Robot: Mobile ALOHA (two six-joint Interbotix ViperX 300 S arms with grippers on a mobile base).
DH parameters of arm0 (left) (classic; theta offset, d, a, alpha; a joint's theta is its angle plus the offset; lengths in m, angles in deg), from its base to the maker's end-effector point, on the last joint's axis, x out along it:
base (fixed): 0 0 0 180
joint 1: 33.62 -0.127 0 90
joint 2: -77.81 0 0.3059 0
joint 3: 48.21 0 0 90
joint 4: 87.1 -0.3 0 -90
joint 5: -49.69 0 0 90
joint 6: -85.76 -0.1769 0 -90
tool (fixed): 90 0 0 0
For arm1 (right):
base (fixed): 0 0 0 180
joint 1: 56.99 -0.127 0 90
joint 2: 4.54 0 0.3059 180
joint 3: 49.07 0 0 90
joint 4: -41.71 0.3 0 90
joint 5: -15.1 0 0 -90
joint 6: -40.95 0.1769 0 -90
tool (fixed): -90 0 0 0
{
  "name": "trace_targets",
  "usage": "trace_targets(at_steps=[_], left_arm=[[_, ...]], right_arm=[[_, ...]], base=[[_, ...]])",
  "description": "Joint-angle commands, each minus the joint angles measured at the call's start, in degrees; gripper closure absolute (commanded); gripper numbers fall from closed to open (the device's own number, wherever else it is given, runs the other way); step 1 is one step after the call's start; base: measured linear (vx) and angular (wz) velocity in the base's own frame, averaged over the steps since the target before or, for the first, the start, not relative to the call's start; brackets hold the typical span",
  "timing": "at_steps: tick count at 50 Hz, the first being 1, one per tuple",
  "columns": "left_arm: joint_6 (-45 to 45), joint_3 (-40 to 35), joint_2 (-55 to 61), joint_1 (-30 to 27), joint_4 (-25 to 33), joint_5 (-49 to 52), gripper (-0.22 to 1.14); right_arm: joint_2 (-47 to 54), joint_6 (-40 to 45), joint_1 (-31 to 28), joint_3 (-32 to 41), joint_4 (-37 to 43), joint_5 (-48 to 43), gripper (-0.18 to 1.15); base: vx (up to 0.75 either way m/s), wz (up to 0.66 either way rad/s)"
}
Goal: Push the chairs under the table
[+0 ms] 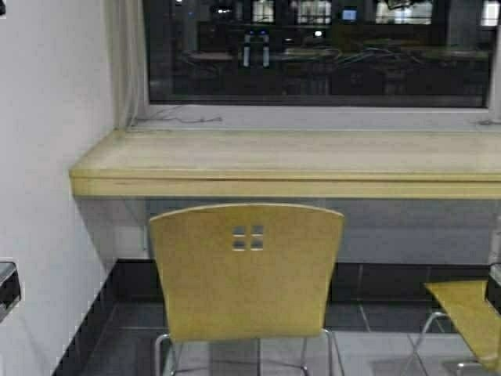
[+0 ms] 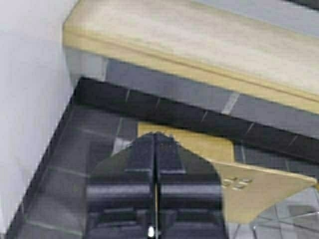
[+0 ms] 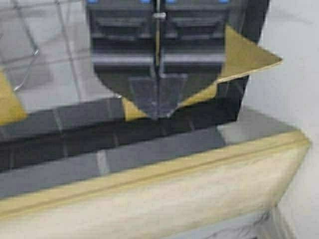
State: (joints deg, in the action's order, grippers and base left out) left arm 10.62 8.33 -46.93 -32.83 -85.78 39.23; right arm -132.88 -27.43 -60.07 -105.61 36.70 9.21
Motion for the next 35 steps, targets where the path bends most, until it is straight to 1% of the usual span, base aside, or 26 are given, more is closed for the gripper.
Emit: trace_targets(at_steps=[1,7,12,21,26,30,35], left_arm=[[2.02,-1.93,1.85,0.0,0.0,2.81,0.88],[3.25,-3.43,4.57,0.18,0.09,3.6,0.87],[4.48,-3.52,7.29,1.67,0.09,4.13,0.87],[8.09,-4.66,14.5,5.01,1.05,4.04,0.85],[10.9,-6.24,21.09,6.33,4.31,4.04,0.76],[13.18,-7.47,27.16,7.29,6.59,4.13,0.63],[15.73,-9.14,34.8,8.96,9.32,3.78,0.45]], right_arm=[[2.29,2.46,-0.26,1.49,0.79,-0.26,0.91],[5.45,3.87,-2.02,2.02,0.7,-0.7,0.91],[9.23,3.96,-4.22,3.16,0.7,-0.7,0.91],[19.86,4.83,-8.17,6.15,1.14,-2.55,0.89],[27.16,5.1,-9.93,9.05,1.49,-2.64,0.84],[33.49,5.36,-11.43,11.51,1.49,-2.64,0.77],[42.54,6.5,-12.57,15.12,1.76,-2.64,0.64]], base=[[0.12,0.11],[0.13,0.06],[0.15,0.04],[0.14,-0.02],[0.14,-0.04],[0.13,-0.06],[0.11,-0.05]])
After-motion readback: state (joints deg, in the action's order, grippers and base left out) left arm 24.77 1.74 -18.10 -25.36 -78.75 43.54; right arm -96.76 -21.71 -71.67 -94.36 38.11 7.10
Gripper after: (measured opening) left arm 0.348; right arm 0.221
